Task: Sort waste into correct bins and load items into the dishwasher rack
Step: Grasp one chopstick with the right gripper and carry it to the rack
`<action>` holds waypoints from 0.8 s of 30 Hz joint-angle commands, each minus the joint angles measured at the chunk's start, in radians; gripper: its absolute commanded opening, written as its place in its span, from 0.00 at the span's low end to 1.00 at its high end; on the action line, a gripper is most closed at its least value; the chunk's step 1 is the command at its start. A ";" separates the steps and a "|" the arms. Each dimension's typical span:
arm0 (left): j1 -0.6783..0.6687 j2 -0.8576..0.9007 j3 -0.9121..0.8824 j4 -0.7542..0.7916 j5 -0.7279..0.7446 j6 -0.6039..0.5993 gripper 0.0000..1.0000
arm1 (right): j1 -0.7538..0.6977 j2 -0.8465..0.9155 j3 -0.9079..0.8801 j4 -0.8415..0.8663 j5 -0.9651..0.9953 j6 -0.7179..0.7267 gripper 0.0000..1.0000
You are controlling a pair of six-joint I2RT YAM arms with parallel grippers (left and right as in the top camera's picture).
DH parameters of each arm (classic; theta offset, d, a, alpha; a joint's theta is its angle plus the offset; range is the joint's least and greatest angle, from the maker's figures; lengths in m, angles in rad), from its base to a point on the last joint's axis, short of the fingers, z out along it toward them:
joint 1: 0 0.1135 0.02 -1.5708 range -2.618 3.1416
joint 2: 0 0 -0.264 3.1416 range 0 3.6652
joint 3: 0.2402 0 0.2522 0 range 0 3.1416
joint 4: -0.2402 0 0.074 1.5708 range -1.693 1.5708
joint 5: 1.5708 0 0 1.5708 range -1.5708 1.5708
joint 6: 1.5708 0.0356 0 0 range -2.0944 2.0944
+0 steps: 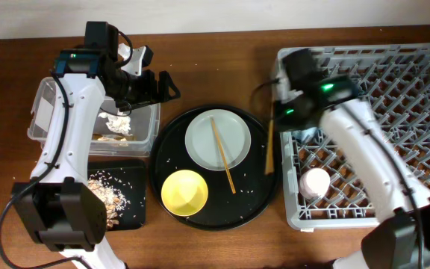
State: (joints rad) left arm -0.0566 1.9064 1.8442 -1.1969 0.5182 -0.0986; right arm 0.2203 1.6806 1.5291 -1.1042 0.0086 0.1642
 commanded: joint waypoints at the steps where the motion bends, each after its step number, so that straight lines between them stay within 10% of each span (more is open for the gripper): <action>1: 0.003 -0.016 0.010 -0.001 -0.003 -0.005 1.00 | -0.137 -0.018 0.016 -0.004 0.038 -0.089 0.21; 12: 0.003 -0.016 0.010 -0.001 -0.003 -0.005 1.00 | -0.270 -0.018 0.016 -0.015 -0.226 -0.216 0.22; 24: 0.003 -0.016 0.010 -0.001 -0.003 -0.005 1.00 | 0.067 0.003 0.012 0.048 -0.310 -0.092 0.24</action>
State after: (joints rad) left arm -0.0566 1.9064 1.8442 -1.1973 0.5186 -0.0986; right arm 0.2039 1.6806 1.5291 -1.0740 -0.2840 0.0425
